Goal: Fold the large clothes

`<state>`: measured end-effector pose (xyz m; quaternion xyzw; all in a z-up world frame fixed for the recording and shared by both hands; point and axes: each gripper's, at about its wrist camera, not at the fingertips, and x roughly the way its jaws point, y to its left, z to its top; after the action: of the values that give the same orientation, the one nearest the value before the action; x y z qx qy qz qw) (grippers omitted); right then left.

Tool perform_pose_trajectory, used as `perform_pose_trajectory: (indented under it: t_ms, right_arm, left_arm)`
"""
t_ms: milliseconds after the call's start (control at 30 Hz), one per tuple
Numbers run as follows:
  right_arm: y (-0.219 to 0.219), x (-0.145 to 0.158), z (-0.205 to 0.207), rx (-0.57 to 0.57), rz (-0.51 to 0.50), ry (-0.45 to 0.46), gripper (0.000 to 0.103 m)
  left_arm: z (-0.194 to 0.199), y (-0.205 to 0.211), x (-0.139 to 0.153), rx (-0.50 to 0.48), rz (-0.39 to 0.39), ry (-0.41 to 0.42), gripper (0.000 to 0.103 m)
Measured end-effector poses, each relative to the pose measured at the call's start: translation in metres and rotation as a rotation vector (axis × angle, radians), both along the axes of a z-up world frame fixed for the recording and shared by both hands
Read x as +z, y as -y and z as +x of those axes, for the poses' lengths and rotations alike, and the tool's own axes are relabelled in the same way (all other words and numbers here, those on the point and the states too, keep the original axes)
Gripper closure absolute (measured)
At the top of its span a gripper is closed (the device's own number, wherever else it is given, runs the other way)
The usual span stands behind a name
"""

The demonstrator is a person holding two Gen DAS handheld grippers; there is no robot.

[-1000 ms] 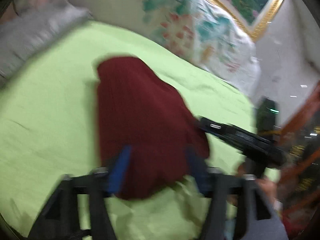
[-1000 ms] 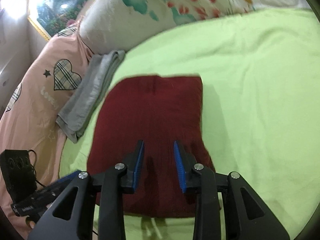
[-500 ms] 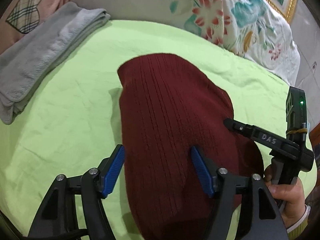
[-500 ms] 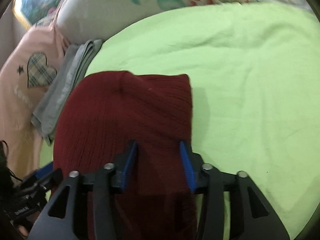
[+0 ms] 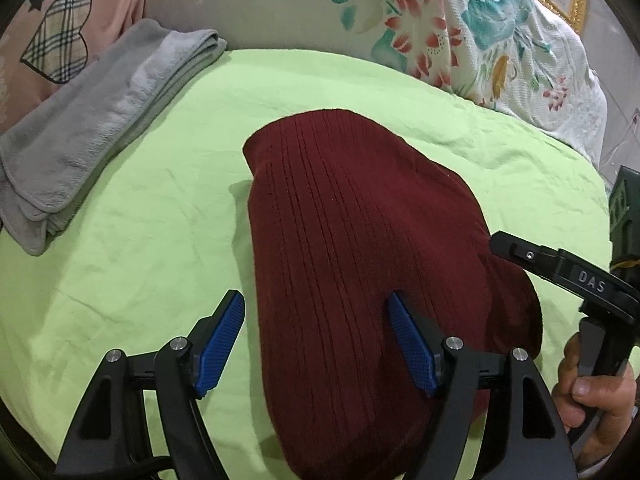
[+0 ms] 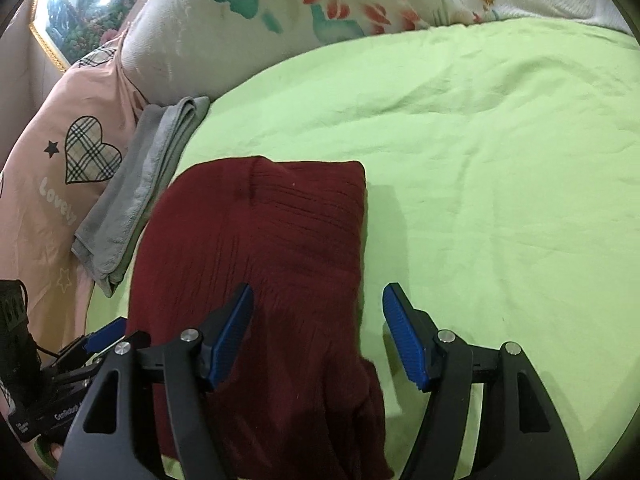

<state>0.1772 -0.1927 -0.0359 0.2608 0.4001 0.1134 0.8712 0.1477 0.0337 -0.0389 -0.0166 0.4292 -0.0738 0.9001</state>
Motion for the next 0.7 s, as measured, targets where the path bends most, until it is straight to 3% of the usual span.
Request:
perform_pose_trajectory:
  t_ms: [167, 333, 367, 400, 433, 500, 600, 700]
  right_arm:
    - [-0.01, 0.023, -0.005, 0.015, -0.063, 0.071, 0.035]
    - [0.004, -0.005, 0.052, -0.003, -0.015, -0.082, 0.036]
    - [0.005, -0.014, 0.062, 0.002, -0.001, -0.111, 0.038]
    - [0.005, -0.021, 0.07, 0.023, 0.033, -0.128, 0.068]
    - [0.002, -0.023, 0.073, 0.054, 0.068, -0.132, 0.085]
    - [-0.004, -0.005, 0.067, 0.071, 0.037, -0.061, 0.092]
    - [0.008, 0.023, 0.039, 0.028, 0.092, 0.091, 0.093]
    - [0.017, 0.007, 0.041, -0.025, 0.072, 0.037, 0.093]
  left_arm:
    - [-0.004, 0.002, -0.005, -0.008, 0.005, -0.008, 0.028]
    - [0.0, -0.005, -0.006, -0.004, -0.059, -0.031, 0.027]
    - [0.003, -0.007, -0.006, -0.006, -0.065, -0.034, 0.027]
    - [0.005, -0.009, -0.007, -0.009, -0.074, -0.038, 0.027]
    - [0.007, -0.01, -0.007, -0.011, -0.083, -0.043, 0.027]
    - [0.007, -0.011, -0.005, -0.008, -0.086, -0.039, 0.027]
    - [0.006, -0.012, 0.001, -0.013, -0.112, -0.018, 0.029]
    - [0.015, -0.008, -0.015, -0.024, -0.121, -0.063, 0.027]
